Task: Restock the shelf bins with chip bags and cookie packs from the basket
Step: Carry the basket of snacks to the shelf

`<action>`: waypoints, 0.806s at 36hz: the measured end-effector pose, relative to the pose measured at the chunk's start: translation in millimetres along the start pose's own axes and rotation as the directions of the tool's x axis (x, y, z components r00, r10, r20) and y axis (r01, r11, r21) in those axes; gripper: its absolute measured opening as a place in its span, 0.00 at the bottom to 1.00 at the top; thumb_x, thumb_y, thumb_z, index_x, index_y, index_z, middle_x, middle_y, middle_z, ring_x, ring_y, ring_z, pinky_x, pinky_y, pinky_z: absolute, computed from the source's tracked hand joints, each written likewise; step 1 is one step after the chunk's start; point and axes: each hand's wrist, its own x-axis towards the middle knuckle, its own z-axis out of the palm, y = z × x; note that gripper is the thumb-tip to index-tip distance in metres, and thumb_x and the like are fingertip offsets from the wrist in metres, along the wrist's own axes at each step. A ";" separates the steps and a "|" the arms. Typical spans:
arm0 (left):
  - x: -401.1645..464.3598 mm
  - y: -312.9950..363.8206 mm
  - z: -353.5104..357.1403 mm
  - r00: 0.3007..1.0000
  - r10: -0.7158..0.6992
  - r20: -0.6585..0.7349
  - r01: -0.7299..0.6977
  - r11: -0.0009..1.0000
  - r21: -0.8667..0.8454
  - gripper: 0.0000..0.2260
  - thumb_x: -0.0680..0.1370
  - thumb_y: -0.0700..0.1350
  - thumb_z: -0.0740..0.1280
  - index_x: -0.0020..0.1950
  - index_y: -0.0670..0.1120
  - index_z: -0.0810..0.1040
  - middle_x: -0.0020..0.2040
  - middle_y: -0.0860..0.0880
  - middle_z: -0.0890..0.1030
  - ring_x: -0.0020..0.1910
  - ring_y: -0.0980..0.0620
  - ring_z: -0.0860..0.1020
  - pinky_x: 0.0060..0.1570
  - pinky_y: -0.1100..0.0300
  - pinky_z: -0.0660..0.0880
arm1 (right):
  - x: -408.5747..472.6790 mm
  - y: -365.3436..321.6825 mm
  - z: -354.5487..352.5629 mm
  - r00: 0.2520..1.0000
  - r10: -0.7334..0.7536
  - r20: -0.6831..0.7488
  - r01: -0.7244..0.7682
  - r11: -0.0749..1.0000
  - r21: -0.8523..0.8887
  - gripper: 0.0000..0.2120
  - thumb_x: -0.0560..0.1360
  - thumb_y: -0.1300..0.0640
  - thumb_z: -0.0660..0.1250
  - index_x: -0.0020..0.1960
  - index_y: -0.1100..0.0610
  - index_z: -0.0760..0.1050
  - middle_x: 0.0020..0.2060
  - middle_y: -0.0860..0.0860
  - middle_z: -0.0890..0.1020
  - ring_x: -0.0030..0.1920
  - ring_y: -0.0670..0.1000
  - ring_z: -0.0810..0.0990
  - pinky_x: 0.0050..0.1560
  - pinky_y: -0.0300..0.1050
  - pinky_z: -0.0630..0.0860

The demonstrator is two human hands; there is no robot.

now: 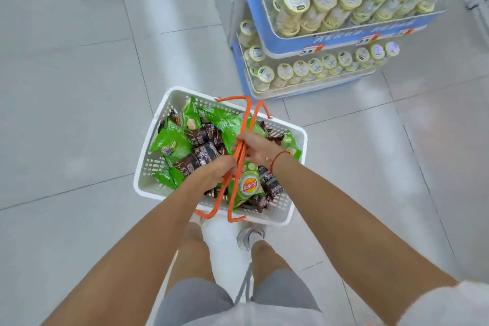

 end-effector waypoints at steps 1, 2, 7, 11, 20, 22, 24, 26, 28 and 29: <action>-2.4 -1.5 -18.4 1.000 0.003 -0.013 -0.004 1.000 -0.026 0.11 0.76 0.30 0.54 0.40 0.43 0.68 0.45 0.47 0.76 0.42 0.53 0.73 0.44 0.60 0.72 | 4.1 -7.5 19.9 1.000 -0.008 0.003 0.009 1.000 -0.027 0.07 0.82 0.61 0.57 0.45 0.59 0.68 0.35 0.52 0.73 0.36 0.48 0.74 0.40 0.42 0.74; -3.6 -2.0 -36.9 1.000 0.007 -0.024 -0.008 0.999 -0.049 0.10 0.76 0.30 0.54 0.40 0.43 0.69 0.46 0.47 0.76 0.43 0.53 0.74 0.47 0.58 0.73 | 8.8 -15.6 38.7 1.000 -0.016 0.007 0.016 0.999 -0.047 0.08 0.82 0.61 0.57 0.44 0.59 0.68 0.34 0.52 0.73 0.35 0.48 0.74 0.39 0.42 0.74; -12.8 10.0 -120.6 0.997 0.032 -0.063 -0.040 0.992 -0.122 0.10 0.74 0.29 0.55 0.40 0.42 0.69 0.49 0.46 0.77 0.48 0.49 0.74 0.58 0.52 0.72 | 25.0 -62.6 120.0 0.998 -0.045 0.048 0.051 0.990 -0.131 0.10 0.82 0.61 0.56 0.41 0.59 0.67 0.32 0.51 0.71 0.33 0.48 0.72 0.37 0.41 0.73; -24.3 29.4 -177.9 0.996 0.060 -0.068 -0.069 0.989 -0.129 0.10 0.74 0.30 0.55 0.41 0.43 0.68 0.50 0.46 0.75 0.46 0.50 0.73 0.52 0.54 0.72 | 36.3 -101.2 169.9 0.993 -0.068 0.099 0.084 0.981 -0.177 0.10 0.82 0.62 0.56 0.41 0.59 0.67 0.32 0.52 0.71 0.32 0.48 0.71 0.37 0.41 0.73; -27.6 93.9 -309.3 0.987 0.063 -0.151 -0.090 0.979 -0.184 0.10 0.74 0.29 0.53 0.43 0.41 0.70 0.51 0.45 0.77 0.45 0.49 0.76 0.43 0.58 0.75 | 80.0 -206.0 273.4 0.979 -0.117 0.167 0.154 0.961 -0.229 0.07 0.82 0.64 0.55 0.45 0.60 0.66 0.34 0.52 0.73 0.33 0.48 0.73 0.34 0.40 0.74; -23.9 116.7 -342.9 0.987 0.055 -0.151 -0.083 0.979 -0.184 0.11 0.75 0.28 0.53 0.43 0.41 0.70 0.51 0.45 0.77 0.43 0.49 0.76 0.43 0.57 0.76 | 91.6 -238.0 293.7 0.976 -0.115 0.183 0.158 0.959 -0.237 0.05 0.82 0.64 0.55 0.48 0.61 0.66 0.35 0.52 0.73 0.34 0.48 0.74 0.33 0.40 0.74; -16.1 142.8 -375.4 0.986 0.050 -0.159 -0.080 0.978 -0.191 0.10 0.74 0.28 0.53 0.43 0.41 0.69 0.49 0.45 0.77 0.43 0.49 0.76 0.45 0.55 0.77 | 103.7 -271.0 311.3 0.972 -0.118 0.201 0.164 0.959 -0.230 0.02 0.82 0.65 0.55 0.52 0.62 0.65 0.36 0.53 0.73 0.34 0.48 0.74 0.33 0.39 0.75; -7.8 168.7 -402.3 0.984 0.038 -0.174 -0.072 0.978 -0.194 0.11 0.75 0.28 0.52 0.45 0.41 0.69 0.48 0.46 0.78 0.43 0.49 0.76 0.44 0.56 0.77 | 116.2 -302.9 325.9 0.969 -0.125 0.214 0.174 0.958 -0.229 0.02 0.82 0.65 0.55 0.54 0.63 0.65 0.37 0.53 0.73 0.35 0.48 0.74 0.34 0.40 0.76; -2.5 194.3 -424.3 0.985 0.006 -0.174 -0.038 0.983 -0.180 0.12 0.75 0.28 0.52 0.47 0.42 0.69 0.47 0.46 0.77 0.42 0.50 0.76 0.43 0.57 0.76 | 127.7 -332.9 336.2 0.972 -0.118 0.204 0.165 0.959 -0.231 0.03 0.82 0.65 0.55 0.50 0.62 0.66 0.37 0.53 0.74 0.35 0.48 0.75 0.35 0.40 0.76; 0.0 207.3 -434.0 0.985 -0.005 -0.171 -0.024 0.986 -0.167 0.12 0.75 0.27 0.51 0.46 0.42 0.69 0.47 0.46 0.77 0.42 0.50 0.75 0.43 0.57 0.75 | 133.1 -347.0 340.6 0.973 -0.119 0.199 0.164 0.959 -0.230 0.03 0.82 0.65 0.55 0.50 0.62 0.67 0.37 0.53 0.74 0.36 0.48 0.75 0.36 0.41 0.77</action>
